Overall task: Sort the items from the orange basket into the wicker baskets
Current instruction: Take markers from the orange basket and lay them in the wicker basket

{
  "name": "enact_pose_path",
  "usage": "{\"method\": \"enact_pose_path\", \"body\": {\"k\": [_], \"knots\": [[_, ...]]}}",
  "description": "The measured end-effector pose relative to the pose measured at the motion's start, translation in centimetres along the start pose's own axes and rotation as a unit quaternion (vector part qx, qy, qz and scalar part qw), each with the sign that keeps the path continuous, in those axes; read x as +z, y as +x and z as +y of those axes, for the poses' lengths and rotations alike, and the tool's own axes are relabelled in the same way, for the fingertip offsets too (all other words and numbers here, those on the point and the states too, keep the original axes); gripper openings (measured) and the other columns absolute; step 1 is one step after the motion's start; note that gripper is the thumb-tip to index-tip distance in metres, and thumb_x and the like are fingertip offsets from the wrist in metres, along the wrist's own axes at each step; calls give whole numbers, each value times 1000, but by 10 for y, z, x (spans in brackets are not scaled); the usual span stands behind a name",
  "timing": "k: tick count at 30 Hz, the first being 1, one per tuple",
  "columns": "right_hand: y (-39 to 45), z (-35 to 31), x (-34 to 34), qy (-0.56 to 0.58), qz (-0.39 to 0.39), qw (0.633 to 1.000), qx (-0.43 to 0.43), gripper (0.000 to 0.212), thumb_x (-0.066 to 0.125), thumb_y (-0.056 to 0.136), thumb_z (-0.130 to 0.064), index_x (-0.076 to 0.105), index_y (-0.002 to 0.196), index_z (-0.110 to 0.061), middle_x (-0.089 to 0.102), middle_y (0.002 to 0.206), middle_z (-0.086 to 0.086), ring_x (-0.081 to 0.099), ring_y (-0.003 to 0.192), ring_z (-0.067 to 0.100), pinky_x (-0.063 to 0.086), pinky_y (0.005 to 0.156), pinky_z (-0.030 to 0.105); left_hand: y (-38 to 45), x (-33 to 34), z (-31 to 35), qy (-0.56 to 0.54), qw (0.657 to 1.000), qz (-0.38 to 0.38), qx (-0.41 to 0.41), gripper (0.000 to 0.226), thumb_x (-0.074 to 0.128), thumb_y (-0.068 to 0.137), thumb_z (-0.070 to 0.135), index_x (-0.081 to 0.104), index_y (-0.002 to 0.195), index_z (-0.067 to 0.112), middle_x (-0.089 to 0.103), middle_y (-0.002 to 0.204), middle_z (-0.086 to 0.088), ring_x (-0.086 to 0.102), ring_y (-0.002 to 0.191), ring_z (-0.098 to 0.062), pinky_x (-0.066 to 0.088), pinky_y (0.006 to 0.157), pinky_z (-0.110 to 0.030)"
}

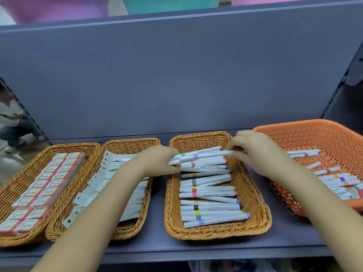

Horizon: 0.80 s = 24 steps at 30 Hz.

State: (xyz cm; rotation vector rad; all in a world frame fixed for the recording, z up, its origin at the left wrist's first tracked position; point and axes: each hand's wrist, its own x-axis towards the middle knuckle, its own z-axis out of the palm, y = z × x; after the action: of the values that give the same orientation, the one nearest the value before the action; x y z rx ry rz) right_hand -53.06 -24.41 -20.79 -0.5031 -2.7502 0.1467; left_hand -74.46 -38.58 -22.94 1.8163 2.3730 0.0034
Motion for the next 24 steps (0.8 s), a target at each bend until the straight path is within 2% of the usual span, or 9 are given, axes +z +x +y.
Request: {"method": "enact_pose_path", "body": {"k": [3, 5, 8, 11, 13, 16, 19, 22, 24], "knots": [[-15, 2, -1, -3, -48, 999, 8, 12, 63, 88, -29, 68, 95, -21, 43, 78, -19, 54, 97, 11, 33, 85, 29, -1, -2, -7, -1, 1000, 13, -24, 16, 59, 90, 38, 53, 90, 24, 54, 79, 7, 47, 68, -8, 34, 55, -23], [-25, -5, 8, -16, -121, 993, 4, 14, 61, 88, -33, 66, 99, -25, 51, 89, -17, 53, 100, 7, 33, 91, 27, -1, -4, -8, -1, 999, 24, -32, 17, 58, 90, 38, 48, 86, 25, 51, 76, 9, 46, 66, -8, 32, 53, -23], [-35, -18, 27, -12, -211, 977, 7, 15, 62, 87, -31, 65, 99, -23, 59, 104, -8, 55, 103, 13, 43, 89, 30, 1, -3, -4, -2, 999, 37, -26, 20, 58, 90, 41, 48, 85, 24, 52, 75, 7, 48, 66, -10, 34, 53, -26], [-35, -25, 34, -34, -262, 964, 13, 21, 61, 87, -29, 63, 106, -20, 57, 110, -4, 53, 106, 16, 45, 89, 34, 3, -1, 5, 2, 999, 38, -12, 25, 57, 91, 42, 49, 86, 19, 52, 72, 4, 48, 64, -13, 32, 52, -27], [-30, -25, 29, -30, -266, 963, 14, 28, 60, 88, -32, 62, 113, -21, 55, 113, -5, 51, 109, 15, 44, 91, 32, 3, 0, 11, 2, 999, 33, 0, 27, 57, 91, 43, 45, 82, 20, 48, 68, 6, 45, 62, -12, 30, 51, -27], [-18, -22, 16, -18, -175, 984, 4, 30, 54, 92, -38, 59, 118, -24, 54, 115, -7, 48, 112, 11, 38, 91, 25, 2, 0, 18, 19, 999, 30, 18, 29, 55, 92, 42, 40, 78, 22, 42, 66, 9, 40, 59, -9, 27, 50, -28], [-4, -31, 17, 3, -29, 999, -31, 26, 64, 87, -30, 61, 112, -21, 55, 109, -3, 49, 110, 16, 42, 83, 29, 2, 0, 25, 29, 999, 28, 28, 33, 54, 93, 41, 34, 72, 26, 39, 64, 10, 36, 56, -7, 26, 52, -30], [7, -44, 31, -50, 52, 993, -93, 32, 84, 61, -14, 63, 84, -15, 59, 84, 1, 57, 79, 24, 43, 55, 29, 3, -2, 31, 3, 998, 34, 51, 23, 56, 91, 39, 44, 86, 20, 40, 64, 9, 37, 56, -7, 26, 51, -28], [12, -45, 41, -68, 77, 989, -102, 35, 84, 54, -6, 60, 78, -15, 57, 77, 1, 55, 70, 22, 45, 51, 29, 3, -5, 33, -32, 997, 23, 68, 16, 58, 90, 36, 48, 94, 25, 41, 64, 12, 39, 57, -5, 25, 49, -22]]}}
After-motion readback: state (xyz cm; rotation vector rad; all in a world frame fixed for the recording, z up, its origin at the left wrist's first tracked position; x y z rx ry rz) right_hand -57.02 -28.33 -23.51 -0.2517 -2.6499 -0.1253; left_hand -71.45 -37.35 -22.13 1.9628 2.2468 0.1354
